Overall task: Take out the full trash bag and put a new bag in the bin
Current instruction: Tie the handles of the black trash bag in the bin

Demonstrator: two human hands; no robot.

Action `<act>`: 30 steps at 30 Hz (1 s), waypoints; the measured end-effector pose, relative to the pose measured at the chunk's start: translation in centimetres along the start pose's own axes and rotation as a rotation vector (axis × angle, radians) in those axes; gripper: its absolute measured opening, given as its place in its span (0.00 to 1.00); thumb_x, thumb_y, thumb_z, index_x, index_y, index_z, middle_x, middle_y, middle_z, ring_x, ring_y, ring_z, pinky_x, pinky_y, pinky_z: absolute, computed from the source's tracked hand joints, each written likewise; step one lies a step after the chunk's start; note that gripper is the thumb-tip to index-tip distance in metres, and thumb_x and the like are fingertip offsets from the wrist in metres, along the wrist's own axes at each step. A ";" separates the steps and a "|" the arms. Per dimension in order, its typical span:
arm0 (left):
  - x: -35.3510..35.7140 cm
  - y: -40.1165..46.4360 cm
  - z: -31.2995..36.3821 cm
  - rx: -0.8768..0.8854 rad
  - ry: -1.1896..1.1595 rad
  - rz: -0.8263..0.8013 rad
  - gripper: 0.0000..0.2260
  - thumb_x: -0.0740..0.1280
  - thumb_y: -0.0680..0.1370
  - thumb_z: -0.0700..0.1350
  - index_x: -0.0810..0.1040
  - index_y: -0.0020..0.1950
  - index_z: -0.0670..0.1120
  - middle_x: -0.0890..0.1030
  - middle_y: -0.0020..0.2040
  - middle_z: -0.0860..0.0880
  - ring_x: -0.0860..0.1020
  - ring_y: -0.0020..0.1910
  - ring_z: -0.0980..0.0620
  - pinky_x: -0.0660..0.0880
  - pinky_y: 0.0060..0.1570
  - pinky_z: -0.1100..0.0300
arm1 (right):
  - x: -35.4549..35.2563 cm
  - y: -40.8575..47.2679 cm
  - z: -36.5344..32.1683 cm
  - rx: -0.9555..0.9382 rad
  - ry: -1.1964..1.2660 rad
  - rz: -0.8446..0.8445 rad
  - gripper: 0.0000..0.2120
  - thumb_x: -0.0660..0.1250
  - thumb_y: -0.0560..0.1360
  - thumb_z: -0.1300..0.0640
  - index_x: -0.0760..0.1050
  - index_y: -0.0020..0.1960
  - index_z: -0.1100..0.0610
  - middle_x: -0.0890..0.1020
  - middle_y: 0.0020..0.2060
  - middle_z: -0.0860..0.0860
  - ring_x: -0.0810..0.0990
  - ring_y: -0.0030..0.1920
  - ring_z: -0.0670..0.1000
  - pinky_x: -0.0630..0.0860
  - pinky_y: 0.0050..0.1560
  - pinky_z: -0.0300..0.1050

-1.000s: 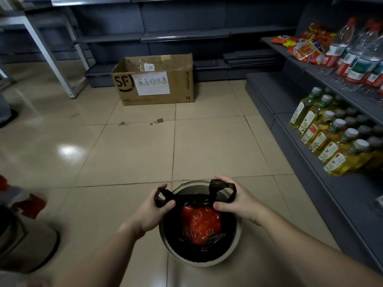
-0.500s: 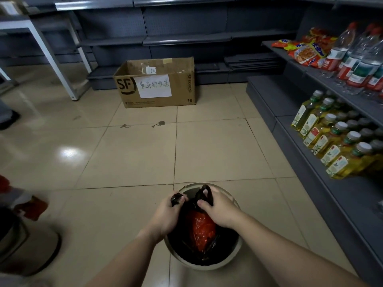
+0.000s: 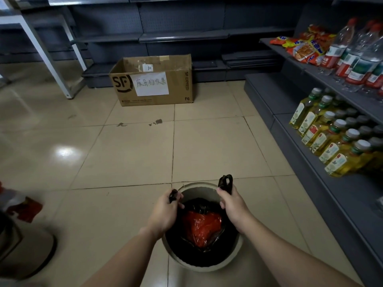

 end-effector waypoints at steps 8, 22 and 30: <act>0.6 0.8 1.2 0.065 -0.021 -0.036 0.17 0.60 0.81 0.57 0.70 0.38 0.47 0.70 0.29 0.52 0.70 0.29 0.53 0.68 0.33 0.55 | -1.0 -0.1 -1.9 -0.072 0.147 0.019 0.10 0.61 0.73 0.55 0.74 0.35 0.57 0.77 0.29 0.53 0.79 0.45 0.54 0.70 0.57 0.48; 2.3 0.3 0.7 -0.021 -0.023 -0.231 0.09 0.67 0.72 0.54 0.71 0.50 0.56 0.81 0.42 0.55 0.79 0.42 0.60 0.74 0.37 0.65 | -0.3 0.4 0.2 -0.014 0.141 -0.090 0.15 0.62 0.67 0.50 0.76 0.52 0.50 0.81 0.37 0.43 0.77 0.40 0.48 0.70 0.40 0.42; 2.6 0.1 1.8 0.126 0.070 -0.188 0.09 0.61 0.82 0.43 0.79 0.46 0.52 0.82 0.38 0.61 0.77 0.38 0.62 0.72 0.39 0.71 | 0.9 1.5 -1.6 -0.090 -0.126 -0.016 0.15 0.57 0.82 0.57 0.78 0.63 0.49 0.83 0.56 0.46 0.80 0.58 0.46 0.75 0.62 0.44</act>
Point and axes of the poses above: each hand's wrist, its own y-axis towards the middle knuckle, its own x-axis out of the palm, z = x × y, the point moved 7 cm from there along y, towards the middle knuckle
